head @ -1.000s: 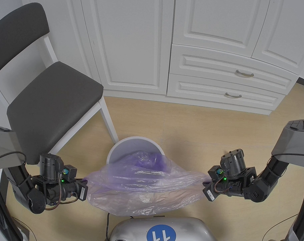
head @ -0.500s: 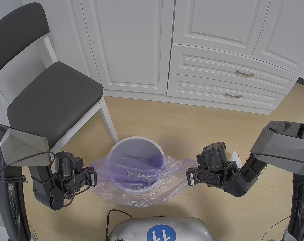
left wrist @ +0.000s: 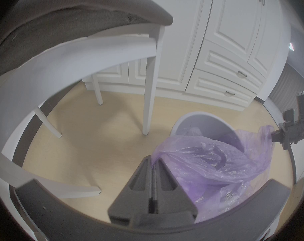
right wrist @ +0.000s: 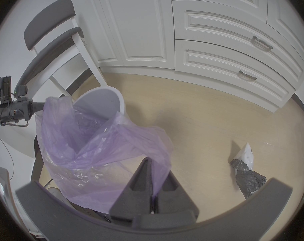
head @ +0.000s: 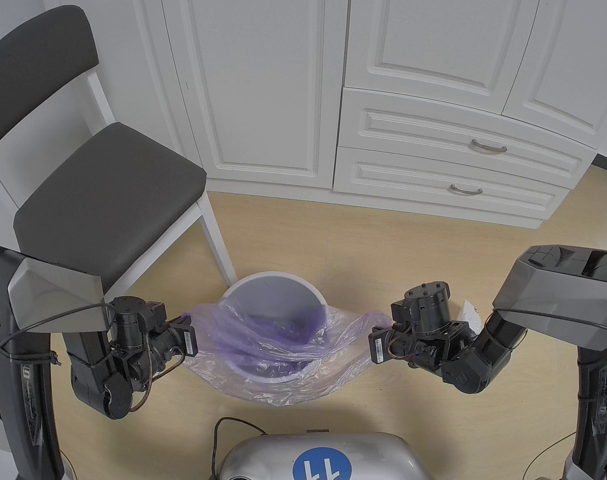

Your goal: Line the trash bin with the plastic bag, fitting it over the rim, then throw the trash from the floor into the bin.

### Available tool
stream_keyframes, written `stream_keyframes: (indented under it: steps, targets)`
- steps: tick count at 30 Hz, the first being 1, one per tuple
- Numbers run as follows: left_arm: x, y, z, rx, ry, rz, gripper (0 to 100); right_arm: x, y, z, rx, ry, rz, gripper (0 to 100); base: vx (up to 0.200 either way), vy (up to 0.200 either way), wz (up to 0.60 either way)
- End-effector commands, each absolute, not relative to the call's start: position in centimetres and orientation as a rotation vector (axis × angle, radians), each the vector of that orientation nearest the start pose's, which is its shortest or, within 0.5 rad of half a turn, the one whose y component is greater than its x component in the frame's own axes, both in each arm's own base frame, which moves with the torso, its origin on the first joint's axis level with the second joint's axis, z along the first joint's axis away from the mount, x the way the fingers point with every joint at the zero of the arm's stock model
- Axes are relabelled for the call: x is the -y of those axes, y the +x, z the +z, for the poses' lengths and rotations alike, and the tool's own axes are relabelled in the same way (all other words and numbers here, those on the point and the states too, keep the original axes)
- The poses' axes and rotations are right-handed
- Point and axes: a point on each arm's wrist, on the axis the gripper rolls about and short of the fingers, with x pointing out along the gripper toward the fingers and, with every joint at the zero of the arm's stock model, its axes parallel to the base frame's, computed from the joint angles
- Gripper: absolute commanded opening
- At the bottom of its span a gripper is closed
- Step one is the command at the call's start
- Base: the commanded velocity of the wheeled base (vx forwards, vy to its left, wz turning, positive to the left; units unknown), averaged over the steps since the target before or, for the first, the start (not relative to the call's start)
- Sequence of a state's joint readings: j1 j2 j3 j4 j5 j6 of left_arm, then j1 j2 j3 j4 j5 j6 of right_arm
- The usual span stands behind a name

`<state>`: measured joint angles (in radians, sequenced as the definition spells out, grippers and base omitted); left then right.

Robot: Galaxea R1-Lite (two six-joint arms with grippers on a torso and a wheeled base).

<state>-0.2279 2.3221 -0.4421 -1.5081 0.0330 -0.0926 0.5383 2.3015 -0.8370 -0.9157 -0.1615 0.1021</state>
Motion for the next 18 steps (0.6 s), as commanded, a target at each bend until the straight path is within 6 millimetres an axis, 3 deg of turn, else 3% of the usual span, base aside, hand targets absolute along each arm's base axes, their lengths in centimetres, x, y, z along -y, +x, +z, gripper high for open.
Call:
stream_keyframes:
  steps: [1, 5, 6, 11, 18]
  targets:
    - [7.1, 30.9, -1.4, -0.39, -0.043, -0.18, 0, -19.3, 33.0, 0.4, -0.511, -0.081, 0.347, 0, 0.0, 0.0, 0.0]
    - [7.1, 30.8, -2.2, -0.416, -0.041, -0.179, 0, -19.2, 33.0, 0.1, -0.474, -0.067, 0.351, 0, 0.0, 0.0, 0.0]
    - [7.1, 30.8, -2.3, -0.422, -0.039, -0.179, 100, -19.2, 33.0, 0.0, -0.473, -0.068, 0.351, 100, 0.0, 0.0, 0.0]
    - [7.1, 30.6, -2.0, -0.417, -0.036, -0.179, 100, -18.3, 32.4, 1.2, -0.46, -0.102, 0.356, 100, 0.0, 0.0, 0.0]
    - [6.8, 28.8, -0.1, -0.413, -0.044, -0.272, 100, -14.7, 29.7, 4.6, -0.453, -0.206, 0.454, 100, 0.0, 0.0, 0.0]
